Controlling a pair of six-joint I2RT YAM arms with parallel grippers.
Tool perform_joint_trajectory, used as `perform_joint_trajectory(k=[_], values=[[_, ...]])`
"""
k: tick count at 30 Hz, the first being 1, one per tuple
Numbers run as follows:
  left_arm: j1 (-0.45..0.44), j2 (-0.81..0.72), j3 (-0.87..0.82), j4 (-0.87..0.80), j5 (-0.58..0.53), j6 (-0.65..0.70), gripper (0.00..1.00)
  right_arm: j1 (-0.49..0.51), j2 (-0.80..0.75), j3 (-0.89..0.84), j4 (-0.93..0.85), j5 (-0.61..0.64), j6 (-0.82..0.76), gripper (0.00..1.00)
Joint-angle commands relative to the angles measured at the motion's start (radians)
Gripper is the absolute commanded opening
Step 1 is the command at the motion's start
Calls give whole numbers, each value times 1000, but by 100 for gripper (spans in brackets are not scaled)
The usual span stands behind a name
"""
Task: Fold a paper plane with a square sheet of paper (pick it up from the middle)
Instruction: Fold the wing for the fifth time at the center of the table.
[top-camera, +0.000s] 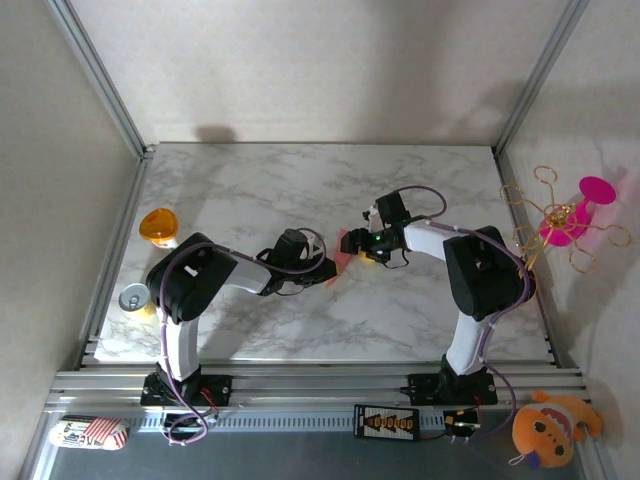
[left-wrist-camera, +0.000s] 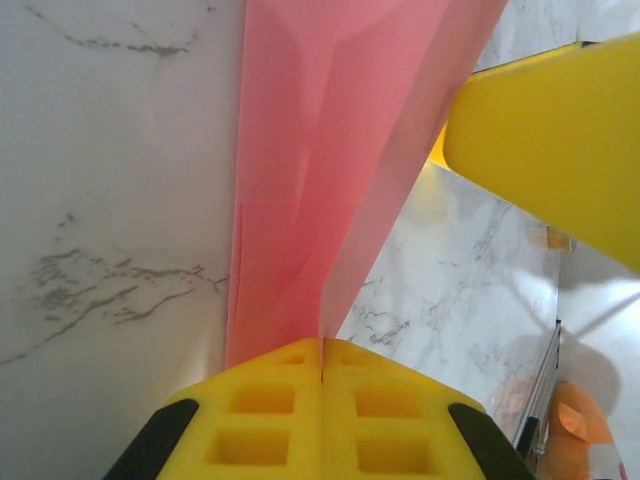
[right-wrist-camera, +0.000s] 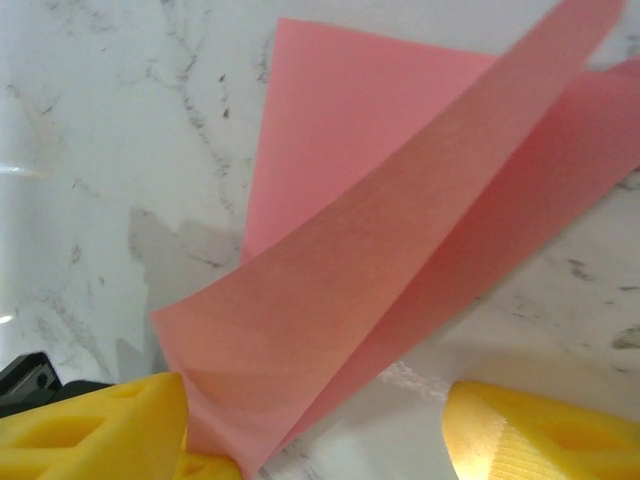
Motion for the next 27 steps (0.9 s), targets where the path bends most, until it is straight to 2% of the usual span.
perform_joint_trajectory(k=[1,6,14,27], values=[[8,19,-18,8,13,-11,0,-22,139,-24,-37,304,-13,68],[8,10,-23,10,2,-11,2,-3,178,2,-77,373,18,66],[6,-44,-48,6,-47,0,21,17,211,15,-108,436,56,65],[-44,-106,-23,-101,-136,151,29,22,236,28,-134,456,71,63]])
